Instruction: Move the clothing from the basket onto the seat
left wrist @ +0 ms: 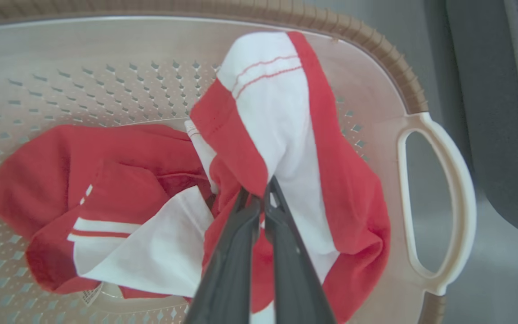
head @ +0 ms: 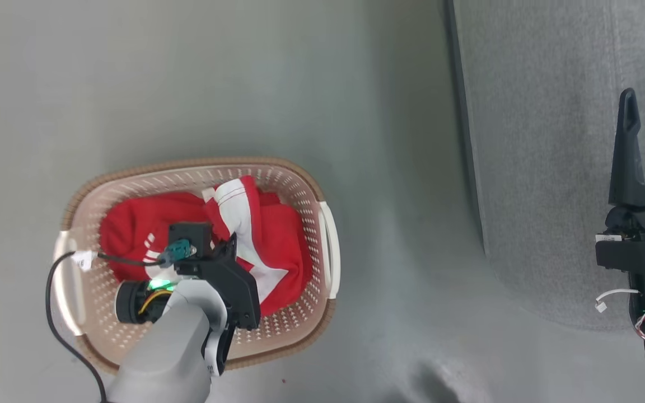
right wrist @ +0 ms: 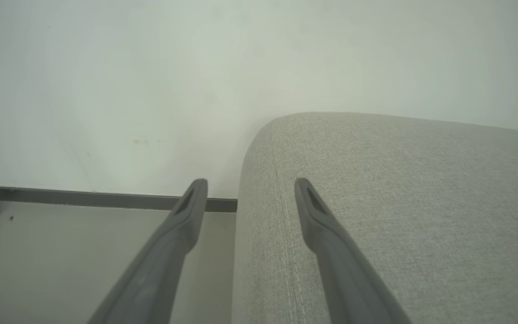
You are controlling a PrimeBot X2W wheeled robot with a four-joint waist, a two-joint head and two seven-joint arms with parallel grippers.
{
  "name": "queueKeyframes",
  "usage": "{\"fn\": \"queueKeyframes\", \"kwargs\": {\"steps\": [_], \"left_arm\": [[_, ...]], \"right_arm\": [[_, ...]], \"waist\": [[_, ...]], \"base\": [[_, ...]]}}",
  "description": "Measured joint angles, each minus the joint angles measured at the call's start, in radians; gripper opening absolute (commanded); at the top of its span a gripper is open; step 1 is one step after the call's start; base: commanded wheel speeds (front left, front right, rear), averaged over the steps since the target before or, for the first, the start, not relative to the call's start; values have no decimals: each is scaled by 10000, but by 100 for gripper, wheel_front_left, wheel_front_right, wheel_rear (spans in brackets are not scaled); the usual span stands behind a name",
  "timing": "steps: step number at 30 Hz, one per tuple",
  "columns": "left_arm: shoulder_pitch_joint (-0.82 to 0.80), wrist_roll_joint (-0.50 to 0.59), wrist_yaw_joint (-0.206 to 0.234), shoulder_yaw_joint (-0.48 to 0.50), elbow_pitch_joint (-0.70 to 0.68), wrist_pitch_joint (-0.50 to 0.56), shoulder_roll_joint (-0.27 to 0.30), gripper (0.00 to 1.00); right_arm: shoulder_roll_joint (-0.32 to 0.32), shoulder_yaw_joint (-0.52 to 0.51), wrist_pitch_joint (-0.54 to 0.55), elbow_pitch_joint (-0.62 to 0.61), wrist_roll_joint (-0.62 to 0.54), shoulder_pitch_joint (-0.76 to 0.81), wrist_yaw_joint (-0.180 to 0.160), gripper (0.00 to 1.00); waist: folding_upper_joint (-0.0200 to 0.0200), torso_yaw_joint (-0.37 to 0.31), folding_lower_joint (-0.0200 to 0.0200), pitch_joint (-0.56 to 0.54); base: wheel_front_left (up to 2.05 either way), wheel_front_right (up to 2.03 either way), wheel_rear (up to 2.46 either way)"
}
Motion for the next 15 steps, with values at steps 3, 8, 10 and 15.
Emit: {"fn": "queueKeyframes", "kwargs": {"steps": [3,8,10,15], "left_arm": [[175,-119,-8,0,-151,-307,-2,0],[332,-222,-84,4,-263,-548,-17,0],[455,-263,-86,23,-278,-663,-27,0],[633,-291,-184,232,-268,-840,-31,0]], "right_arm": [[-4,19,2,261,2,11,65,100],[-4,46,0,568,2,157,140,100],[2,65,2,719,4,297,140,100],[38,109,2,1043,19,547,226,100]], "waist": [[-1,142,-1,-374],[0,338,-1,-900],[-1,439,-1,-1174],[-1,692,-1,-1876]], "base": [[0,0,0],[0,0,0],[0,0,0],[0,0,0]]}}
